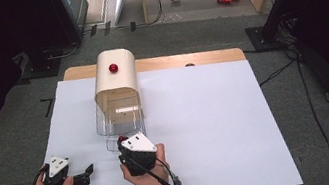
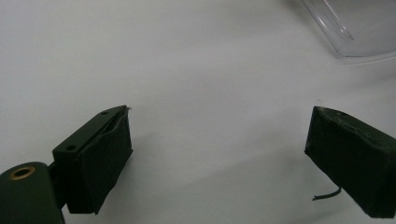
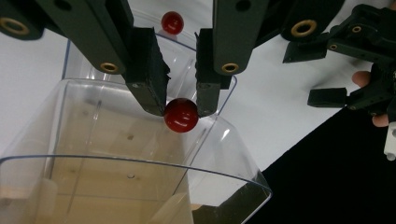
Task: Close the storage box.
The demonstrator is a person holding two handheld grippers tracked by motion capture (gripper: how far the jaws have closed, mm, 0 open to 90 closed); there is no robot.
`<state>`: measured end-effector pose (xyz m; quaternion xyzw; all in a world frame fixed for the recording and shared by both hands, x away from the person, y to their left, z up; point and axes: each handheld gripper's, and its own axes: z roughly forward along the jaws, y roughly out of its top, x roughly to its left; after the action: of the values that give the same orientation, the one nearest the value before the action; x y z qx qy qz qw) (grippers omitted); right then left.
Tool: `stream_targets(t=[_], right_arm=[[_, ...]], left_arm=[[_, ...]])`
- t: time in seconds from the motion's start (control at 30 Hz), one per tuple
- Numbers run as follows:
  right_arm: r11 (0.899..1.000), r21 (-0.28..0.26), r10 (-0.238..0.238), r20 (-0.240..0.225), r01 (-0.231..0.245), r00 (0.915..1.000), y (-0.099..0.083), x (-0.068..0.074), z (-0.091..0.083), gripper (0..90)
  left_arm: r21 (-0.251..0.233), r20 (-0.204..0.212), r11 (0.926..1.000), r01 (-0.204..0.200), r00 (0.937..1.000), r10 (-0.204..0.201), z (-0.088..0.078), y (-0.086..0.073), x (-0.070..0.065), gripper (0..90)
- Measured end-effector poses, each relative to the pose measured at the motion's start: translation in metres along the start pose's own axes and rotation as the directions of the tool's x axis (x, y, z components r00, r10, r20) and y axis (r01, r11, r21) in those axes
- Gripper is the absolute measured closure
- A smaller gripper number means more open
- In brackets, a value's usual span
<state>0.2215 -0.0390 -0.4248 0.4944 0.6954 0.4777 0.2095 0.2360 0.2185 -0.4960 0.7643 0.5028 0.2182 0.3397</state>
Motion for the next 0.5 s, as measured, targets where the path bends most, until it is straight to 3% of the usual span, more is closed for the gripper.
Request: stream_targets(t=[0.5], right_arm=[[1.0, -0.016, -0.016, 0.014, 0.016, 0.9998, 0.024, -0.005, 0.007, 75.6]], left_arm=[[0.003, 0.005, 1.0, 0.001, 1.0, -0.001, 0.0, 0.0, 0.0, 7.0]])
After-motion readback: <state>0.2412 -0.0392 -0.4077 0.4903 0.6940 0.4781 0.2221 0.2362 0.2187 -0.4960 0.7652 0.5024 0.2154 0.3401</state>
